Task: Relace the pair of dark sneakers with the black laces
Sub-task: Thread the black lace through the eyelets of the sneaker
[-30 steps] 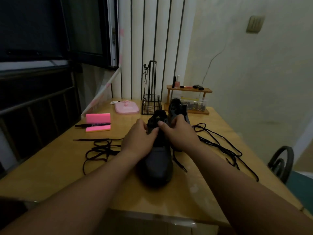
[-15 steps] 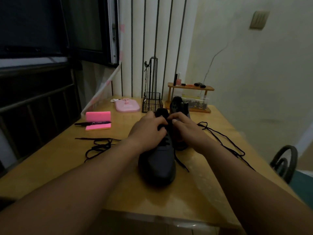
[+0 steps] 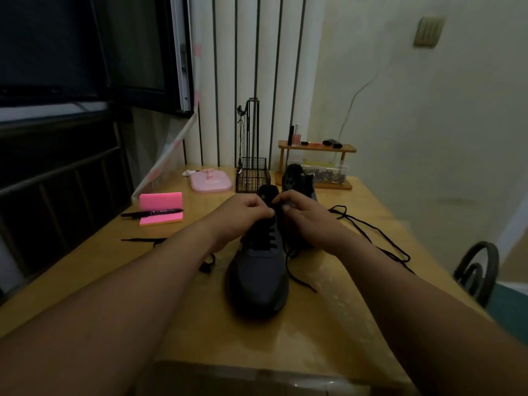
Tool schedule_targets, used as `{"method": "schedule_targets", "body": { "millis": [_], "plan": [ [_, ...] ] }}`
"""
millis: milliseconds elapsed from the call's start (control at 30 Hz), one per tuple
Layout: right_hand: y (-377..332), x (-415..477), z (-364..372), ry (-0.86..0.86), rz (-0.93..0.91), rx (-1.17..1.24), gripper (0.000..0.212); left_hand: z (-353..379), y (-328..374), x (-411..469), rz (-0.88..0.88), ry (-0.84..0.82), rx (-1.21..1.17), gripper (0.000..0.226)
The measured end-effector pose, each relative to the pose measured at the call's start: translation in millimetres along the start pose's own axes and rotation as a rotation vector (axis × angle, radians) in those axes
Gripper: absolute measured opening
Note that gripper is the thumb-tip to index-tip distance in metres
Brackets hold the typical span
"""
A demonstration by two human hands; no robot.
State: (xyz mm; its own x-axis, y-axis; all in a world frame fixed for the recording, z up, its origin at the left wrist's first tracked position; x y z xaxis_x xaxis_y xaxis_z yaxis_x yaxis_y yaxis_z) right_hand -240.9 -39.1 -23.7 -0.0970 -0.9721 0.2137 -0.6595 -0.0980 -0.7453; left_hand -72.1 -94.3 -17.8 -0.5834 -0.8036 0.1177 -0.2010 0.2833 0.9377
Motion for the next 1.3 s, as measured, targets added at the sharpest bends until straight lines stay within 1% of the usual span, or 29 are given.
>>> {"method": "schedule_targets", "body": {
  "millis": [67,100,200,233,267,333,400,433,467,500,533,567,600,633,667,733,767,800,867,900,933,1000,1033,1067,1100,1167,1200,1233,1300],
  "plan": [
    [-3.0,0.0,0.2,0.002,-0.011,-0.038,0.025,1.6,6.4,0.9,0.017,0.005,0.112,0.017],
    [-3.7,-0.6,0.2,0.004,-0.011,-0.048,0.026,1.3,9.8,0.8,0.032,0.03,0.1,0.016],
    [-4.0,-3.0,-0.3,0.0,-0.001,-0.051,0.027,-0.9,10.7,-1.4,0.014,0.072,-0.153,0.015],
    [-3.9,-2.9,-0.8,-0.004,-0.004,-0.057,0.027,0.0,9.2,-1.9,-0.006,0.053,-0.219,0.015],
    [-4.2,-2.7,-1.1,-0.008,-0.009,-0.067,0.026,1.0,8.9,-2.9,-0.018,0.023,-0.23,0.013],
    [-7.1,-2.2,-0.9,-0.009,-0.023,-0.078,0.026,2.1,12.9,-6.5,-0.059,-0.029,-0.087,0.014],
    [-10.4,-2.3,-0.5,0.001,-0.032,-0.089,0.025,3.0,18.6,-10.1,-0.114,-0.061,0.148,0.026],
    [-11.0,-2.4,-0.4,0.002,-0.031,-0.103,0.025,2.5,21.2,-10.1,-0.105,-0.053,0.203,0.025],
    [-10.8,-2.3,-0.9,-0.002,-0.027,-0.119,0.025,1.8,23.8,-10.7,-0.081,-0.042,0.193,0.019],
    [-10.2,-2.7,-1.8,-0.009,-0.023,-0.129,0.026,0.0,24.6,-11.5,-0.052,-0.027,0.115,0.019],
    [-10.0,-3.1,-3.3,-0.017,-0.02,-0.133,0.026,-3.3,22.6,-10.6,-0.032,-0.012,-0.042,0.026],
    [-9.5,-3.5,-4.5,-0.023,-0.022,-0.128,0.027,-6.1,18.7,-10.1,-0.047,-0.018,-0.251,0.032],
    [-9.9,-4.4,-5.5,-0.027,-0.026,-0.12,0.028,-7.4,15.3,-11.9,-0.075,-0.045,-0.407,0.032],
    [-9.7,-4.6,-6.0,-0.028,-0.032,-0.112,0.028,-8.2,13.1,-14.9,-0.1,-0.079,-0.446,0.03],
    [-9.4,-4.5,-6.3,-0.027,-0.032,-0.11,0.028,-8.4,10.0,-16.9,-0.125,-0.099,-0.344,0.03],
    [-8.8,-3.8,-6.0,-0.028,-0.026,-0.117,0.028,-8.6,7.1,-24.1,-0.13,-0.092,0.032,0.034],
    [-8.9,-3.2,-5.7,-0.032,-0.023,-0.123,0.029,-9.6,8.9,-26.8,-0.092,-0.073,0.09,0.033],
    [-9.5,-3.0,-5.8,-0.034,-0.02,-0.133,0.029,-10.9,11.6,-28.5,-0.039,-0.045,0.043,0.031],
    [-10.2,-2.2,-6.2,-0.036,-0.022,-0.154,0.031,-18.2,19.2,-35.1,0.056,0.077,-0.193,0.033],
    [-10.5,-2.4,-6.2,-0.024,-0.02,-0.16,0.031,-22.5,20.9,-38.0,0.083,0.149,-0.303,0.036],
    [-11.7,-3.6,-7.2,0.028,-0.017,-0.174,0.031,-26.2,20.5,-39.7,0.093,0.199,-0.344,0.036],
    [-11.2,-8.5,-11.3,0.265,0.031,-0.21,0.025,-25.8,18.6,-45.6,0.105,0.208,-0.237,0.034],
    [-11.1,-13.0,-11.5,0.366,0.078,-0.176,0.022,-22.7,16.1,-49.0,0.115,0.182,-0.177,0.035],
    [-13.6,-17.4,-8.0,0.39,0.135,-0.086,0.027,-20.0,14.9,-53.0,0.125,0.155,-0.149,0.036],
    [-17.5,-21.0,-0.1,0.33,0.198,0.047,0.036,-18.0,14.5,-56.9,0.129,0.128,-0.146,0.037],
    [-32.8,-30.2,18.8,0.126,0.315,0.262,0.045,-15.0,12.1,-62.6,0.133,0.064,-0.1,0.037],
    [-41.2,-32.9,24.8,0.055,0.332,0.297,0.044,-11.9,10.7,-65.2,0.124,0.017,-0.06,0.037],
    [-47.6,-32.8,28.4,0.022,0.318,0.313,0.039,-8.8,6.7,-67.0,0.098,-0.031,-0.031,0.035],
    [-58.0,-33.4,30.9,0.019,0.256,0.321,0.027,-5.4,-3.7,-69.9,0.031,-0.063,-0.032,0.034]
  ]
}}
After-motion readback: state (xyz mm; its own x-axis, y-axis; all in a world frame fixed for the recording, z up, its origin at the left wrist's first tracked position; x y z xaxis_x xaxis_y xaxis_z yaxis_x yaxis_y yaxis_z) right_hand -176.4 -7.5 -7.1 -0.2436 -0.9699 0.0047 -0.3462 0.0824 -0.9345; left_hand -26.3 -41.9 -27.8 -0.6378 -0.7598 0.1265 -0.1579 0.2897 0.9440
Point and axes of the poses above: each hand's wrist, its own x-axis towards the middle knuckle, its own z-axis out of the palm, y = z × x, the point moved 4 cm from there along x, towards the middle knuckle, and after that the axes turned 5 degrees about -x, right-handed, at the moved point
